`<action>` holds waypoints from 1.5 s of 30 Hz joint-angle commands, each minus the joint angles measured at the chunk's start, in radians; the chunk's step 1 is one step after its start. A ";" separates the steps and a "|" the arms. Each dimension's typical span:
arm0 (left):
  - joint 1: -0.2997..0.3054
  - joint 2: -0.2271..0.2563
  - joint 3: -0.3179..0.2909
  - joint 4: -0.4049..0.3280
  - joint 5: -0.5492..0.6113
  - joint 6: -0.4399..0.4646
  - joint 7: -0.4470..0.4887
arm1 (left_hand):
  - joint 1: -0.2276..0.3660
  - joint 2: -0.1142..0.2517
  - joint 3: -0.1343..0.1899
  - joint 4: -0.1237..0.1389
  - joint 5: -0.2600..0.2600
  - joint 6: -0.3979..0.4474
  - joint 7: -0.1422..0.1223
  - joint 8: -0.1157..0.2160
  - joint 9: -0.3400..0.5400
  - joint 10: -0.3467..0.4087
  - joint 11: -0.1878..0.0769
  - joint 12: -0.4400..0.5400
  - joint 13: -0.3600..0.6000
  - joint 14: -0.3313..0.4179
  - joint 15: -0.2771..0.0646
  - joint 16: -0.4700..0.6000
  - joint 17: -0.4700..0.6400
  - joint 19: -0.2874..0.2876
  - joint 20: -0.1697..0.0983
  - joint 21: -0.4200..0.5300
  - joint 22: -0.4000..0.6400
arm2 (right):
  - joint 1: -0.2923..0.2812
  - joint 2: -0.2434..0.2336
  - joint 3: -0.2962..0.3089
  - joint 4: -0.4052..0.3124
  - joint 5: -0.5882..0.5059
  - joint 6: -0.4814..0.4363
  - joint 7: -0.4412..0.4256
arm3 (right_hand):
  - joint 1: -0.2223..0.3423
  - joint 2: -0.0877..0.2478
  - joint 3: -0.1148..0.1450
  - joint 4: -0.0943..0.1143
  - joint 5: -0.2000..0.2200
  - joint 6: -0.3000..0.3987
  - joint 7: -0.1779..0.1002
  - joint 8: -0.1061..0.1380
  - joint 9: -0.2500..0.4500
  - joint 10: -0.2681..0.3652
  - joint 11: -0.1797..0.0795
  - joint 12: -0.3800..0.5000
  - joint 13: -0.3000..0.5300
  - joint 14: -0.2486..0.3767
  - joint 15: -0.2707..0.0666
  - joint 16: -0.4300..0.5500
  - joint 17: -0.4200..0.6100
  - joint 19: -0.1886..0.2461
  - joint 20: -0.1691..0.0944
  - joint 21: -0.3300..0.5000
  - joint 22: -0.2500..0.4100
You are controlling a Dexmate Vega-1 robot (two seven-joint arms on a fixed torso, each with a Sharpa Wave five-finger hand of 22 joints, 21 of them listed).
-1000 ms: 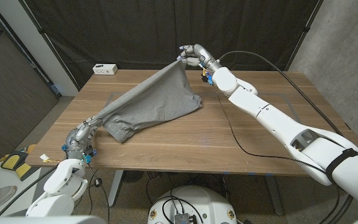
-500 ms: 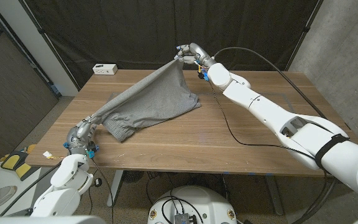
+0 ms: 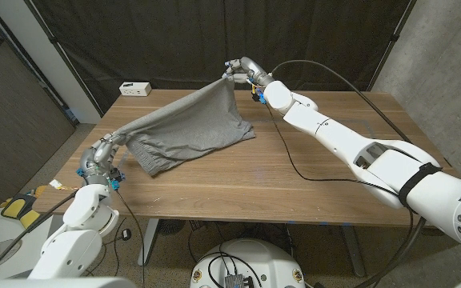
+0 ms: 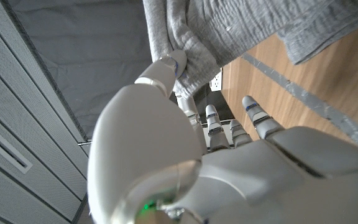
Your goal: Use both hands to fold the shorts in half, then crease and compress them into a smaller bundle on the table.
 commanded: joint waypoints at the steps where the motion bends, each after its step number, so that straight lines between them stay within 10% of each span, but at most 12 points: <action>1: -0.036 -0.005 -0.033 -0.026 0.040 0.041 0.069 | -0.010 0.003 -0.007 0.002 -0.002 0.027 0.011 -0.007 0.141 0.001 -0.002 0.001 0.005 0.006 0.005 0.002 0.001 0.005 0.008 0.007 0.003 | 0.017 0.018 -0.015 0.032 -0.002 0.008 -0.014 | -0.012 0.001 0.008 0.000 0.005 0.004 0.005 0.003 0.001 0.006 -0.004 0.006 0.004 0.005 -0.061 0.007 0.004 0.005 -0.007 0.005 0.003; 13: -0.070 -0.006 -0.069 0.001 -0.006 0.128 0.103 | -0.024 0.011 -0.023 0.007 -0.011 0.025 -0.009 -0.017 0.127 -0.017 -0.003 -0.006 0.006 -0.005 0.007 -0.003 0.001 -0.003 0.014 0.007 0.004 | 0.072 0.076 -0.060 0.133 -0.036 -0.001 -0.025 | -0.017 0.002 0.012 0.002 0.006 0.001 0.002 0.000 -0.003 0.011 -0.005 0.008 0.004 0.010 -0.062 0.010 0.005 0.010 -0.010 0.008 0.003; 25: -0.145 0.039 -0.068 0.078 -0.051 0.242 0.125 | -0.037 0.029 -0.037 0.014 -0.020 0.009 -0.012 -0.028 0.117 -0.017 0.008 -0.005 0.006 0.003 0.018 0.002 0.003 -0.004 0.025 0.010 0.004 | 0.263 0.312 -0.157 0.657 -0.010 0.056 -0.029 | -0.023 0.003 0.015 0.003 0.006 -0.007 -0.003 -0.003 -0.007 0.011 -0.006 0.009 0.004 0.014 -0.063 0.012 0.005 0.011 -0.010 0.008 0.003; 34: -0.233 0.075 -0.025 0.166 -0.062 0.311 0.153 | -0.037 0.041 -0.043 0.011 -0.026 0.004 -0.004 -0.035 0.108 -0.007 0.018 -0.001 0.007 0.016 0.025 0.005 0.003 -0.001 0.031 0.014 0.005 | 0.306 0.305 -0.315 0.596 0.156 -0.224 0.057 | -0.026 0.002 0.017 0.003 0.006 -0.005 -0.004 -0.003 -0.010 0.016 -0.004 0.010 0.004 0.014 -0.063 0.012 0.005 0.012 -0.010 0.009 0.003; 45: -0.327 0.093 0.031 0.251 -0.036 0.350 0.225 | -0.035 0.050 -0.051 0.005 -0.031 -0.010 -0.005 -0.044 0.102 -0.002 0.021 0.001 0.007 0.026 0.027 0.006 0.002 0.003 0.029 0.019 0.005 | 0.305 0.289 -0.346 0.596 0.204 -0.207 0.112 | -0.035 0.007 0.018 0.008 0.006 -0.020 -0.011 -0.010 -0.014 0.019 -0.005 0.011 0.004 0.016 -0.065 0.014 0.006 0.015 -0.013 0.010 0.003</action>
